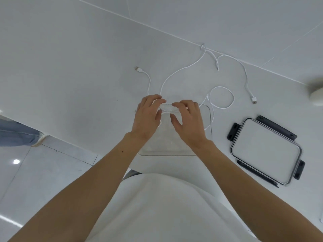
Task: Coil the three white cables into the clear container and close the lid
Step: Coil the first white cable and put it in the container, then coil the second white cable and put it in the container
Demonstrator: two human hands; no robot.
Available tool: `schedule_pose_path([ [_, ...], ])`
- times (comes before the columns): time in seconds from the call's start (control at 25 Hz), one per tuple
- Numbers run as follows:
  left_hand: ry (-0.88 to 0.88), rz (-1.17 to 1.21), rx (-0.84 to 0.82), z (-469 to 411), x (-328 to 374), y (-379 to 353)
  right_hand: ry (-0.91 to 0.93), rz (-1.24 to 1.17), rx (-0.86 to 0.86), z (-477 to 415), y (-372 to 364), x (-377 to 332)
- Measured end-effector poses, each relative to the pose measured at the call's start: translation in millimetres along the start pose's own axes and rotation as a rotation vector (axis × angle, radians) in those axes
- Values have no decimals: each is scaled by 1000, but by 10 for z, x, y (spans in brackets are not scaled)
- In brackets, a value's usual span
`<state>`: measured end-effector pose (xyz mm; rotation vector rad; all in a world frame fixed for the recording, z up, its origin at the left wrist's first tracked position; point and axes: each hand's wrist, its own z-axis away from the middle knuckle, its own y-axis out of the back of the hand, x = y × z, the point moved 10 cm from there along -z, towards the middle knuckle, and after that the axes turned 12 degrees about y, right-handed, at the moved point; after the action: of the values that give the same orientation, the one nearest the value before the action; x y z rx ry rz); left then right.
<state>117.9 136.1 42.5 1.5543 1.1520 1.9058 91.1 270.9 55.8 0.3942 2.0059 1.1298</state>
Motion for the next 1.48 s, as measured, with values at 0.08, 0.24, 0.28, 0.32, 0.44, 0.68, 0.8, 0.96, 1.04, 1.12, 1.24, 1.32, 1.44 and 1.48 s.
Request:
schedule_pose_path([
  [0.08, -38, -41, -55, -134, -17, -27, 87, 82, -81, -47, -83, 82],
  [0.24, -120, -21, -32, -250, 58, 50, 173, 27, -77, -144, -41, 97],
  [0.28, -132, -16, -18, -264, 93, 70, 164, 2, -68, -193, 6, 102],
  [0.32, -142, -11, -3, -281, 142, 97, 148, -19, -61, -239, 64, 119],
  [0.44, -161, 18, 13, -358, 329, 210, 102, -50, 2, -334, 346, 162],
  [0.68, -222, 167, -60, -479, 836, 441, 0, -152, 206, -554, 1157, 251],
  [0.8, -261, 221, -52, -495, 1135, 567, -18, -196, 332, -658, 1667, 276],
  [0.96, -272, 323, -63, -528, 1473, 733, -63, -242, 495, -734, 2278, 330],
  [1.04, -262, 421, -87, -529, 1651, 834, -53, -245, 487, -788, 2488, 290],
  [1.12, -265, 470, -62, -531, 1839, 966, 26, -176, 381, -876, 2607, 162],
  [1.24, -299, 478, -37, -520, 2141, 1149, 167, 7, 143, -987, 2622, -61],
  [1.32, -327, 482, -36, -520, 2322, 1253, 197, 82, 49, -1038, 2648, -152],
  [1.44, -334, 500, -57, -497, 2505, 1404, 206, 47, 104, -1071, 2896, -262],
  [1.48, -325, 509, -77, -501, 2533, 1444, 199, 20, 160, -1082, 3017, -283],
])
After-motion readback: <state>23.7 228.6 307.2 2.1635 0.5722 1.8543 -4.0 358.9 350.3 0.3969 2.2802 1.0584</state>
